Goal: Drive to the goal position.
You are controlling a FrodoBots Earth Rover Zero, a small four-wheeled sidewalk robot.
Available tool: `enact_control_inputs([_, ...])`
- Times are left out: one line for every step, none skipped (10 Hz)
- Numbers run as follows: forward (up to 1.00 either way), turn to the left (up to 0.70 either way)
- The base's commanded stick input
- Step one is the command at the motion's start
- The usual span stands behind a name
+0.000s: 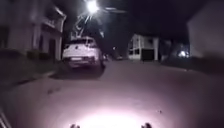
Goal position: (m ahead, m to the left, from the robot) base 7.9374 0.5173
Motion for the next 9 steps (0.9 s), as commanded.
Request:
enact_control_inputs([0.7,-0.35])
enact_control_inputs([0.7,-0.03])
enact_control_inputs([0.7,0.0])
enact_control_inputs([0.7,-0.25])
enact_control_inputs([0.7,-0.35])
enact_control_inputs([0.7,-0.35])
enact_control_inputs([0.7,-0.12])
enact_control_inputs([0.7,0.0])
enact_control_inputs([0.7,0.0])
